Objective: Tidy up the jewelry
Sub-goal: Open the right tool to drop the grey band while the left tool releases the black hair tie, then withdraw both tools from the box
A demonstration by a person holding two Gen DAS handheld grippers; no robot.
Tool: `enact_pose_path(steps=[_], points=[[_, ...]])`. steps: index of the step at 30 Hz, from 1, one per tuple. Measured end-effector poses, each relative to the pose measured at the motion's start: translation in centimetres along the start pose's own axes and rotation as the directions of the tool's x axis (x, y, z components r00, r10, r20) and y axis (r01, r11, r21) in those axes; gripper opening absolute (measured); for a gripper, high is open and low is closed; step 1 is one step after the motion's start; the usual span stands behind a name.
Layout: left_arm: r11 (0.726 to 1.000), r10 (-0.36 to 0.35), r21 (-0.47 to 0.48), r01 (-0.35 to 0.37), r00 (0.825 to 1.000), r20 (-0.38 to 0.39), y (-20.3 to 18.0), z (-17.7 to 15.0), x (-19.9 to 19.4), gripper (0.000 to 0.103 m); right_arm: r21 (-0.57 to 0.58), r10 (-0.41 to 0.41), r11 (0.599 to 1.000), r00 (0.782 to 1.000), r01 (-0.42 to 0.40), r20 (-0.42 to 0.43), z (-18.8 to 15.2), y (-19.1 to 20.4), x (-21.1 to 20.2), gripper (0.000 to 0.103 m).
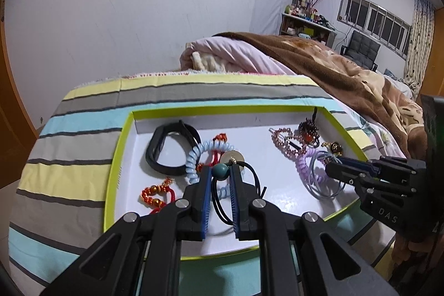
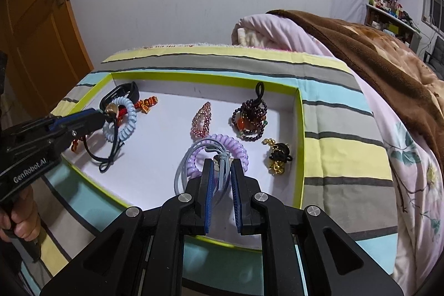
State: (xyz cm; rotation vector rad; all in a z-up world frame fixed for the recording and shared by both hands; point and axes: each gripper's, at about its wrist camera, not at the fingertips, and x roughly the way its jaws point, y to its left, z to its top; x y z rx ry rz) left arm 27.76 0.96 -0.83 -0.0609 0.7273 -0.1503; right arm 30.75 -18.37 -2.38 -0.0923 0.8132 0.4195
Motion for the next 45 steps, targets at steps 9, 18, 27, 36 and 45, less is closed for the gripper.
enact_pose_path(steps=[9,18,27,36,45], points=[[1.0,-0.013,-0.011,0.012,0.999,-0.03,0.2,-0.2,0.4,0.014,-0.006,0.016,1.0,1.0,-0.017,-0.015,0.0,0.3,-0.1,0.014],[1.0,-0.013,-0.024,0.012,1.0,-0.027,0.5,-0.4,0.0,0.028,-0.007,0.024,1.0,1.0,-0.024,0.009,-0.4,0.4,-1.0,0.03],[1.0,0.002,-0.019,-0.001,1.0,0.005,0.3,-1.0,-2.6,0.028,0.0,0.027,1.0,0.998,-0.027,0.057,-0.7,0.8,-3.5,0.03],[0.999,0.038,-0.019,-0.036,0.997,0.063,-0.6,-2.9,-7.8,0.028,0.001,0.019,1.0,0.994,-0.019,0.11,-2.7,2.4,-8.0,0.03],[0.999,0.051,-0.019,-0.049,0.994,0.1,-2.0,-5.9,-12.5,0.028,0.003,0.014,1.0,0.988,-0.014,0.156,-6.4,4.2,-13.2,0.03]])
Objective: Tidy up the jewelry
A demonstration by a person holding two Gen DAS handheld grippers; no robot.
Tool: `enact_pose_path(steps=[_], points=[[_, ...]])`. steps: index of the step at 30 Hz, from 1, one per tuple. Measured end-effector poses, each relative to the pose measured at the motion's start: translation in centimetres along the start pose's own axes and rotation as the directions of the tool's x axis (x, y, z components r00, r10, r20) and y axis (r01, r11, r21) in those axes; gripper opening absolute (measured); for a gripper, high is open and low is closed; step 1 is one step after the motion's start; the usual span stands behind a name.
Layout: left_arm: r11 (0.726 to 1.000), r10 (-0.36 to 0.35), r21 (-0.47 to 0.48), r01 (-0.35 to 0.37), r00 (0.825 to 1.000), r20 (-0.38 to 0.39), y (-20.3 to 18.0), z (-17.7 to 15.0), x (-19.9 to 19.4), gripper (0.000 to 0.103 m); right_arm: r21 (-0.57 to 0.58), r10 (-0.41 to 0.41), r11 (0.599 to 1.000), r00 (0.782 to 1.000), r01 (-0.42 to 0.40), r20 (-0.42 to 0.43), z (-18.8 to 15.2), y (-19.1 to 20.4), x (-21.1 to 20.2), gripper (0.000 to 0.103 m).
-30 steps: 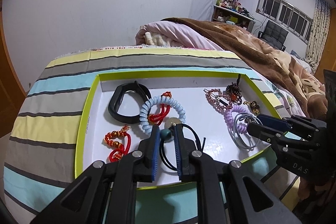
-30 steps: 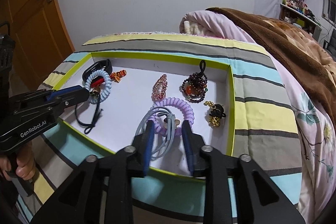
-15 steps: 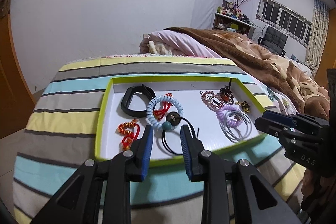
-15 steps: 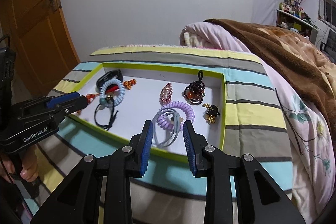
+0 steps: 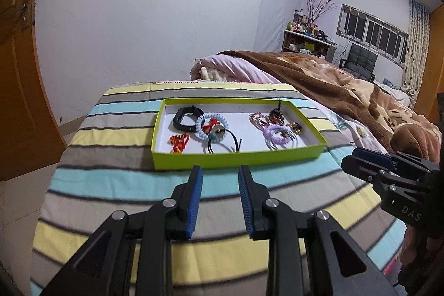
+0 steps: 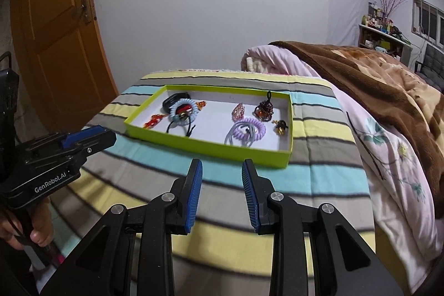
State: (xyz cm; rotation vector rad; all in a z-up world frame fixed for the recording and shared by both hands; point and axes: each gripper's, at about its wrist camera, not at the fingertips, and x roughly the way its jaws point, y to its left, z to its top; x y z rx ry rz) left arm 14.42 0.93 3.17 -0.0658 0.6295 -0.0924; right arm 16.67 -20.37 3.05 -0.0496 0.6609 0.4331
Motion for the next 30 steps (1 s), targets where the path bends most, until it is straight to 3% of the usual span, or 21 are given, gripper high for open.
enact_pose_path(steps=[15,30], points=[[0.999,0.047,-0.022,-0.046,0.998,0.033,-0.9,-4.6,-6.4,0.028,-0.019,-0.018,1.0,0.998,0.019,0.055,-4.1,2.9,-7.0,0.031],[0.998,0.046,-0.05,-0.045,0.999,0.02,-0.8,-6.7,-8.4,0.028,-0.044,-0.021,0.999,0.997,0.024,0.068,-6.0,4.2,-8.8,0.031]])
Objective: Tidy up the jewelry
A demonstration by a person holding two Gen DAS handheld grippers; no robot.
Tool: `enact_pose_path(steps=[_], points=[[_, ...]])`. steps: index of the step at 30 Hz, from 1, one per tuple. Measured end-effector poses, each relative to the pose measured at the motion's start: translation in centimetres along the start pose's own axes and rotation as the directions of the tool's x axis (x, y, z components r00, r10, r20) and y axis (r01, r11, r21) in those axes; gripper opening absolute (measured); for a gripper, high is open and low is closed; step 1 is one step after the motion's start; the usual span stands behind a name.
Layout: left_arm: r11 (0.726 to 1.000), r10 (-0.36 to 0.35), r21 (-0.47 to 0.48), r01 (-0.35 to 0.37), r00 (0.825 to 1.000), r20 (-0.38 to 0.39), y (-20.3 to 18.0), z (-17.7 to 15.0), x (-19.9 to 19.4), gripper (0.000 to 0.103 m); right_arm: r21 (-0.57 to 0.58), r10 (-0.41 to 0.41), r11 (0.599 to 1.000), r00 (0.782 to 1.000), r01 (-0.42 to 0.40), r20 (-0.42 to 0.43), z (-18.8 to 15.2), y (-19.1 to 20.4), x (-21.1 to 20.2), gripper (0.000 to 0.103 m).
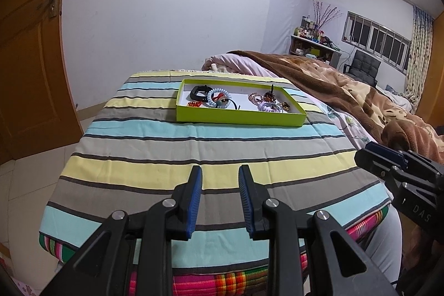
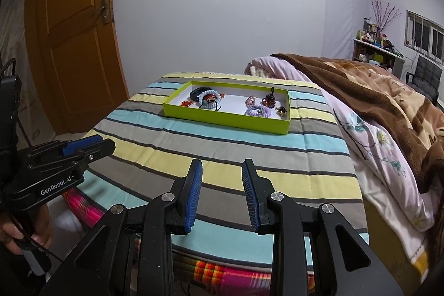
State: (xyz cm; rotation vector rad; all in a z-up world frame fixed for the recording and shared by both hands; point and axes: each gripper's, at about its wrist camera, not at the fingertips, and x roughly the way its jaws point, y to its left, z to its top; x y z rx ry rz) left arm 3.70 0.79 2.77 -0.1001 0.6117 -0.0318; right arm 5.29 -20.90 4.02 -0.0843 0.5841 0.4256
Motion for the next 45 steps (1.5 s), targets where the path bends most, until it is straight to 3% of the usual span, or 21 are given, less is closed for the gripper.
enact_pose_path(steps=[24,45], points=[[0.999,0.032,0.024,-0.032,0.999,-0.015,-0.68,-0.48,0.8,0.028,0.011,0.004,1.0,1.0,-0.004,-0.014,-0.17,-0.16,0.45,0.031],[1.0,0.019,0.019,-0.019,1.0,-0.021,-0.76,-0.52,0.99,0.028,0.009,0.004,1.0,1.0,-0.004,-0.014,-0.14,-0.3,0.63,0.031]])
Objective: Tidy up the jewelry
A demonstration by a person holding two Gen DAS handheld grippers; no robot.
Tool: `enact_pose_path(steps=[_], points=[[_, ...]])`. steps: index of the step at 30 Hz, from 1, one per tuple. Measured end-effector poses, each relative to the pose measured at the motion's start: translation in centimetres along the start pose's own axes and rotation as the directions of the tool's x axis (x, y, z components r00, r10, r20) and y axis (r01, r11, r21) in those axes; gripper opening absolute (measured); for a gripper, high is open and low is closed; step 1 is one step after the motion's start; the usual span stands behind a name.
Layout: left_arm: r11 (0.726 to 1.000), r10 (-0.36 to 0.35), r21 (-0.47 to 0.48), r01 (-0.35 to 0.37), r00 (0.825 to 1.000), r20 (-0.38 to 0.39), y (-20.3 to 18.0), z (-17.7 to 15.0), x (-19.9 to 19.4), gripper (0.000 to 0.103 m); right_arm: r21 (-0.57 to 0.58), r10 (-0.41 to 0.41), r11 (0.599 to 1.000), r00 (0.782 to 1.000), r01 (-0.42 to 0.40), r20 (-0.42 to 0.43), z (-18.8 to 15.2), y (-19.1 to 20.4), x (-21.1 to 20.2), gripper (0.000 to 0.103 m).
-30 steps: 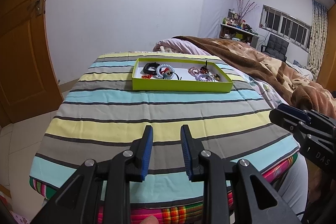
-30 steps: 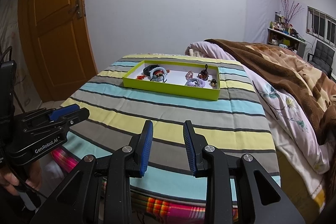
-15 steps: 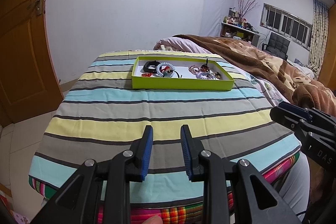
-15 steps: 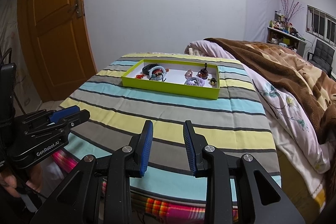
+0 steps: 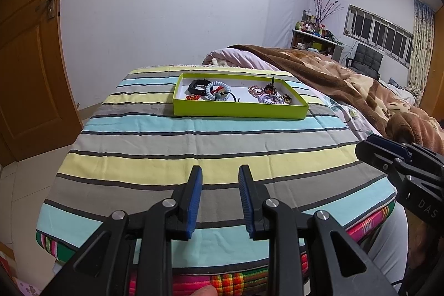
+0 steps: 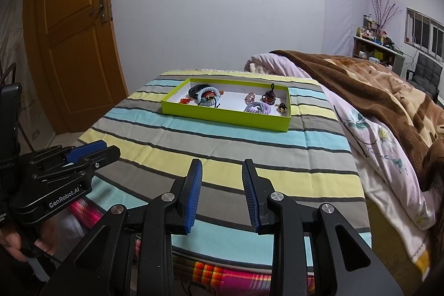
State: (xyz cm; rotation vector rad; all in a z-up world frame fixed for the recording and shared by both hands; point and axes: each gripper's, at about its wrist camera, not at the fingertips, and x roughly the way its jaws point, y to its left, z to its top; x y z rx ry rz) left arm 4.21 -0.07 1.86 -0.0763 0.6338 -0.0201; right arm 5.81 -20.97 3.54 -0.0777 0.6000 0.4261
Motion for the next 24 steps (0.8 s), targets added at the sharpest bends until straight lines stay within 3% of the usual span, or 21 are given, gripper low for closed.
enact_pose_path(steps=[24], points=[[1.0,0.011,-0.006,-0.011,1.0,-0.005,-0.15,-0.08,0.48,0.028,0.0,0.003,1.0,1.0,-0.003,-0.004,-0.09,-0.21,0.18,0.031]])
